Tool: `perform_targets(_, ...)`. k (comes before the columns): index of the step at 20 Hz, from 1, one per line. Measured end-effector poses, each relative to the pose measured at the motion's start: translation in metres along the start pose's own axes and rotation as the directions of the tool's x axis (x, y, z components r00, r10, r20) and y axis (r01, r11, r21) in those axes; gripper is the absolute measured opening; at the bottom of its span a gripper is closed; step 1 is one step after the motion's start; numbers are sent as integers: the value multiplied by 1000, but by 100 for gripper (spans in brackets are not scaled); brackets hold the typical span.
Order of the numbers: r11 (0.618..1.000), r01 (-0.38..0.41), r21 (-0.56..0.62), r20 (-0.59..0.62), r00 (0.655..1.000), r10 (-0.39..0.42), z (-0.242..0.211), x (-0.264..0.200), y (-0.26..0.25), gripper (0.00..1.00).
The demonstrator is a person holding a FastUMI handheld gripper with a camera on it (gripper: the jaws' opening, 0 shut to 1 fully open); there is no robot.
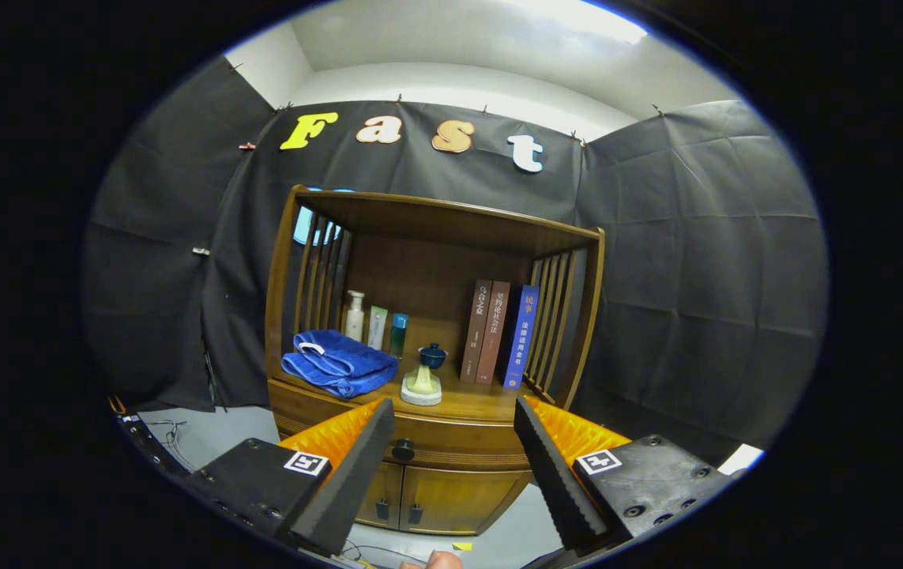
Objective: Pull open the drawer, take out the items inside it, and place them on the countertop above the cabinet.
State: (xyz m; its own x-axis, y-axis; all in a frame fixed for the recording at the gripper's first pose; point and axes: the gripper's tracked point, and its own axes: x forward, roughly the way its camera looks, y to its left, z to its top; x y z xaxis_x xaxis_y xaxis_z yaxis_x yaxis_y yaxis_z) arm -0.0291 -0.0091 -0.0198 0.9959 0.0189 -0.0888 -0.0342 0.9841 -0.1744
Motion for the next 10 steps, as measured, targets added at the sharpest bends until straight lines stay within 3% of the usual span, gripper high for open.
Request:
perform_targets(4, 999, -32, 27, 23, 999, 31, 4, -1, 14, 98)
perform_targets(10, 1000, -6, 13, 22, 1000, 6, -9, 3, 9, 98)
